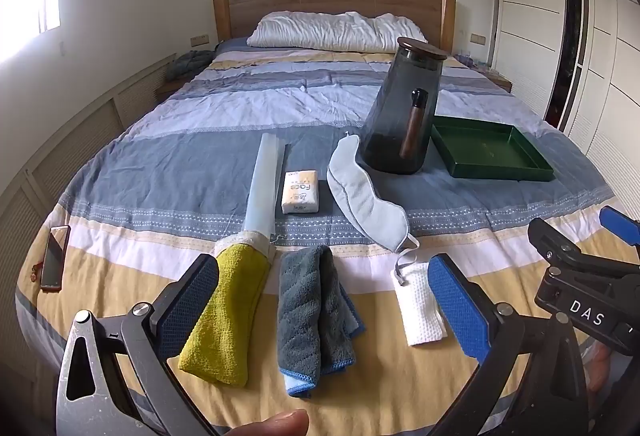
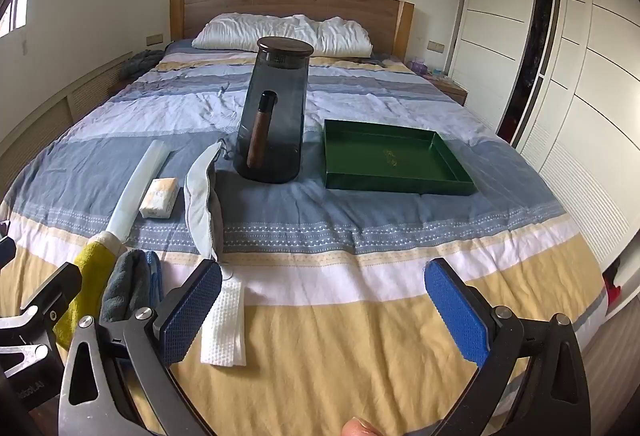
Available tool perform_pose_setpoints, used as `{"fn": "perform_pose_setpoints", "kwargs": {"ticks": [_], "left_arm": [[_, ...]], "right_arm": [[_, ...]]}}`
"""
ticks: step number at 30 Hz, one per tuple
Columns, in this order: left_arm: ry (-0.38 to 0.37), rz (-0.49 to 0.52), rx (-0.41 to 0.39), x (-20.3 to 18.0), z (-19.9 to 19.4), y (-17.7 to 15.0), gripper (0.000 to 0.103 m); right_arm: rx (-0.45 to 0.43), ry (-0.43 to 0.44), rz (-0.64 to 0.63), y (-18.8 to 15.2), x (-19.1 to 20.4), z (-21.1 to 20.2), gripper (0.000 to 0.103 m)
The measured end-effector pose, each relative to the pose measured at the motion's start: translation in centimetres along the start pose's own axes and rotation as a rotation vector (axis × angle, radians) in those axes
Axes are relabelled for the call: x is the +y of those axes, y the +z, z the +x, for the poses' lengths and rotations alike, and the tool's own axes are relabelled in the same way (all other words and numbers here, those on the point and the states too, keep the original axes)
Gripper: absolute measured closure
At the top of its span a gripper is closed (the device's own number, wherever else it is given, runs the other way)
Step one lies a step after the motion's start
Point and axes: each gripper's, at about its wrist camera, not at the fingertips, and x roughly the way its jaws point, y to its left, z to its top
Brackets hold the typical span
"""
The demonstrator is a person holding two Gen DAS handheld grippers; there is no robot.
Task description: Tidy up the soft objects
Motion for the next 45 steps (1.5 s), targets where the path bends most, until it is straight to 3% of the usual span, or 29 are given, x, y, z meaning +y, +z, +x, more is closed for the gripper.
{"fn": "perform_pose_setpoints", "kwargs": {"ticks": [45], "left_arm": [[-0.006,-0.002,0.019,0.11,0.28,-0.48,0.001]], "right_arm": [[0.005,0.0,0.0,0.31,0.02,0.09,0.0]]}}
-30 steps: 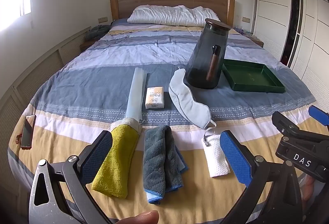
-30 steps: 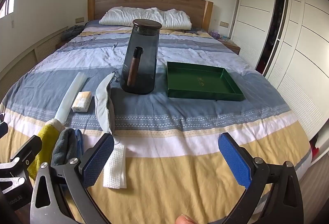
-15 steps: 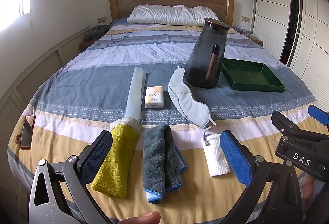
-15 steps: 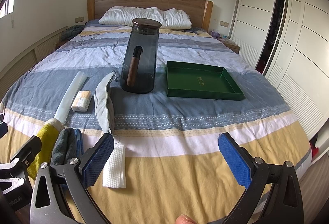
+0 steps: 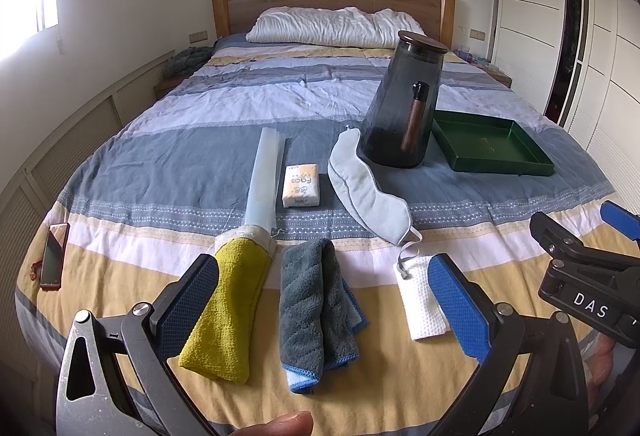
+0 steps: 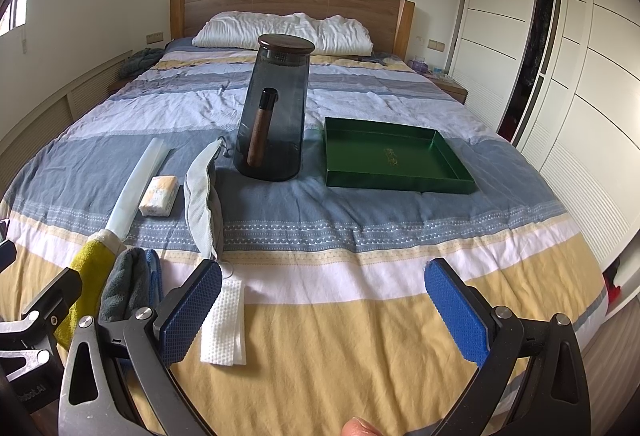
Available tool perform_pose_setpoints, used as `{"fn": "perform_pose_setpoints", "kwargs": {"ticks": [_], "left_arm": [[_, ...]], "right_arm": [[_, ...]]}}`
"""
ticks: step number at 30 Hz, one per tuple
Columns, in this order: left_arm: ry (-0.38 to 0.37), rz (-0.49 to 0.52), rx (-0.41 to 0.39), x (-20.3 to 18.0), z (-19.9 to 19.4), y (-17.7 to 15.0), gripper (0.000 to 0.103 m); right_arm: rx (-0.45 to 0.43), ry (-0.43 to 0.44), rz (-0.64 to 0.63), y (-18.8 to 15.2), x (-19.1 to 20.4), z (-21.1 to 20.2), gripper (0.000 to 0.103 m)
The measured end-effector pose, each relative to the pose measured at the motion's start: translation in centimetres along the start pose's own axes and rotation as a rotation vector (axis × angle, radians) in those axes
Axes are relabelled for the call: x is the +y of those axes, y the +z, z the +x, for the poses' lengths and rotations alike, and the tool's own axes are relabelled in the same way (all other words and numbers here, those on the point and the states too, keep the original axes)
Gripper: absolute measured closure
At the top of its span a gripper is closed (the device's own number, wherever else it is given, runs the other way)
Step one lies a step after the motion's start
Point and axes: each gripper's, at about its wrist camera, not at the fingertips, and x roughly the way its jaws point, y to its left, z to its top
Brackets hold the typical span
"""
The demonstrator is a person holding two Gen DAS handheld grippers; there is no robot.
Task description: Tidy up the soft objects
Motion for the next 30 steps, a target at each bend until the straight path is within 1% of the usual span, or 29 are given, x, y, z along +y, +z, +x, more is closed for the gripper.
{"fn": "perform_pose_setpoints", "kwargs": {"ticks": [12,21,30], "left_arm": [[0.005,-0.005,0.025,1.0,0.4,-0.5,0.001],[0.04,-0.013,0.042,3.3,0.9,-1.2,0.001],[0.041,-0.006,0.076,5.7,1.8,-1.2,0.001]], "right_arm": [[0.008,-0.002,-0.005,-0.4,0.4,0.6,0.0],[0.026,0.0,-0.011,-0.6,1.0,1.7,0.0],[0.038,0.022,-0.03,0.1,2.1,3.3,0.0]]}}
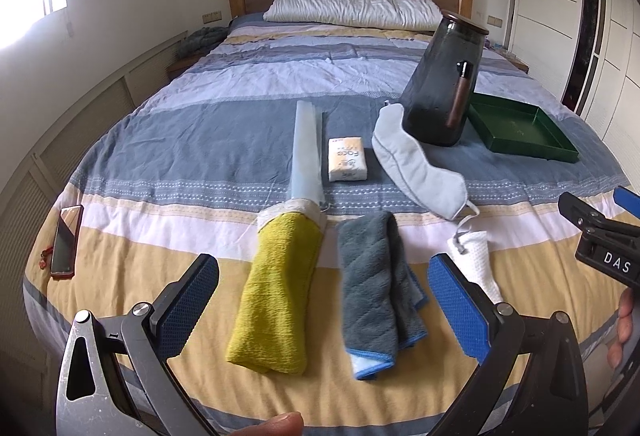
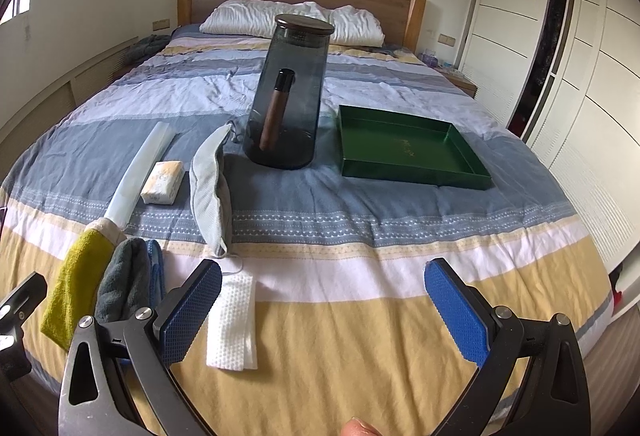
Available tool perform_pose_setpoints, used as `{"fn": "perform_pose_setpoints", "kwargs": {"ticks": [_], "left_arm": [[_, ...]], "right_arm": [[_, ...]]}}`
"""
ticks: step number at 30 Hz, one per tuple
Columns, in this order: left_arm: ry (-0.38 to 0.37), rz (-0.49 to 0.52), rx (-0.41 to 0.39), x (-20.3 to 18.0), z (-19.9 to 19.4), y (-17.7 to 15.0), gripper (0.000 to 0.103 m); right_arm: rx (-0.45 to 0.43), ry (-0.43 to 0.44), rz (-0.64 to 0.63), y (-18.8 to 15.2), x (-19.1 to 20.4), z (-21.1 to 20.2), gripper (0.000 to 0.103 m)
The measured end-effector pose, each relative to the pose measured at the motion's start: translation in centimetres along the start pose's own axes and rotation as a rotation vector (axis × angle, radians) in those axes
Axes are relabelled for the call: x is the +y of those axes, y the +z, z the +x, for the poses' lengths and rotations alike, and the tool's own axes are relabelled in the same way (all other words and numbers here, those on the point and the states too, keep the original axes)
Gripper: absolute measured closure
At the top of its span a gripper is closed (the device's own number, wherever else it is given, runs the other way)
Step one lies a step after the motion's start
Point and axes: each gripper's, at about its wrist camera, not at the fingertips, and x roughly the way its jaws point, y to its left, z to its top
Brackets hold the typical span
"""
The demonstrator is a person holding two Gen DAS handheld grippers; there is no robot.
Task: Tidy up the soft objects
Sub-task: 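Move left tool to the yellow towel while right tool approaches the white sleep mask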
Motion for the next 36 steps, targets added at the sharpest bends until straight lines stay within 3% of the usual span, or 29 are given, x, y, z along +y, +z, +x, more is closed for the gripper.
{"fn": "perform_pose_setpoints", "kwargs": {"ticks": [15,24,36], "left_arm": [[-0.035,-0.024,0.131,3.0,4.5,3.4,0.001],[0.002,-0.041,0.127,4.2,7.0,6.0,0.001],[0.003,-0.045,0.175,4.7,8.9,4.5,0.001]], "right_arm": [[0.021,0.075,-0.09,2.8,4.0,4.6,0.0],[0.026,0.094,-0.153,4.4,6.3,8.1,0.0],[0.074,0.163,-0.201,6.2,8.3,13.5,0.0]]}}
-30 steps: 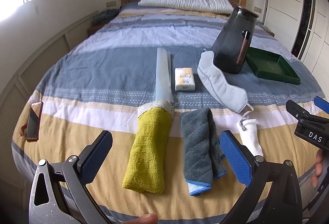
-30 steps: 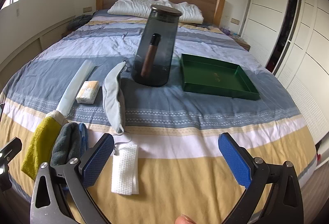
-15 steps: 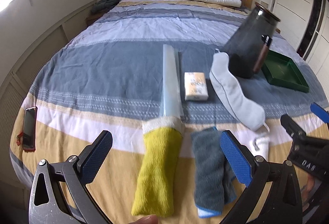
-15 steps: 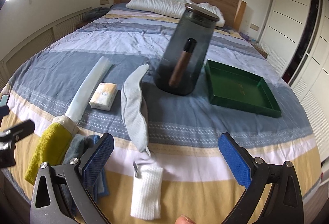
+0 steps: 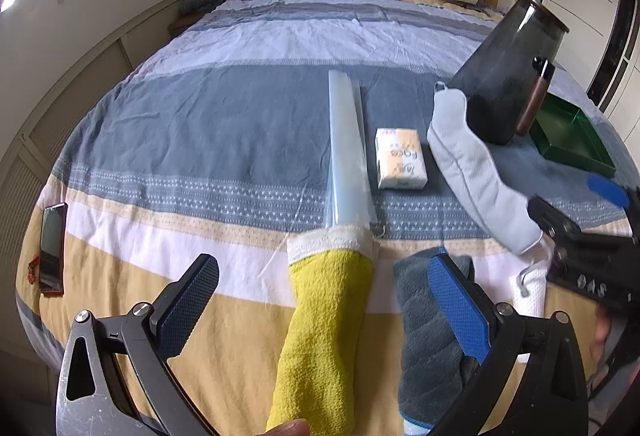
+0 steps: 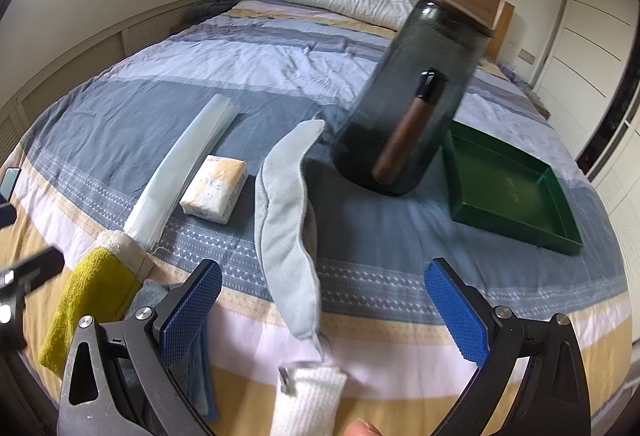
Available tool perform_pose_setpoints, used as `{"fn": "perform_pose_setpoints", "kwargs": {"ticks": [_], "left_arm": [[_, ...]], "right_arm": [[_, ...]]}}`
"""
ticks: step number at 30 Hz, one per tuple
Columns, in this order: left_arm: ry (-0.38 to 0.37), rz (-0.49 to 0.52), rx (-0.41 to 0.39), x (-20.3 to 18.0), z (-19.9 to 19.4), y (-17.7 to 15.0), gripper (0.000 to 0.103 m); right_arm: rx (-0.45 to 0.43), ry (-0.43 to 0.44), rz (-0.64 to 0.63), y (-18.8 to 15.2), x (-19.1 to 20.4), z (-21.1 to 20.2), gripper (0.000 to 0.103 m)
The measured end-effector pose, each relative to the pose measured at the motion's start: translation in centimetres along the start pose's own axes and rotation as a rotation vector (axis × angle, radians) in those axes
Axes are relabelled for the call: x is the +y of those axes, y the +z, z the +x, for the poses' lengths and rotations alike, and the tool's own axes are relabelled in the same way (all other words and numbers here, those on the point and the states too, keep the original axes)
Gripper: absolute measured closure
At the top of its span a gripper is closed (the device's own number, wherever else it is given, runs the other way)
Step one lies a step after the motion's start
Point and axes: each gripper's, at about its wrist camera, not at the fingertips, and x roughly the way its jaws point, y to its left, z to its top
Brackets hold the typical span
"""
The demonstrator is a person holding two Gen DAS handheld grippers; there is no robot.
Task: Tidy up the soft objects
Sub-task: 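Move left tool to the yellow towel while right tool approaches the white sleep mask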
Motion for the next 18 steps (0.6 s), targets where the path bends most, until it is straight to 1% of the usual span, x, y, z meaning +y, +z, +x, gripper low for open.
{"fn": "perform_pose_setpoints", "kwargs": {"ticks": [8,18], "left_arm": [[0.016,0.003,0.035,0.3,1.1,-1.5,0.001],[0.019,0.003,0.078,0.8,2.7,-2.6,0.001]], "right_arm": [[0.054,0.055,-0.025,1.1,0.9,4.0,0.0],[0.074,0.054,-0.025,1.8,1.5,6.9,0.0]]}}
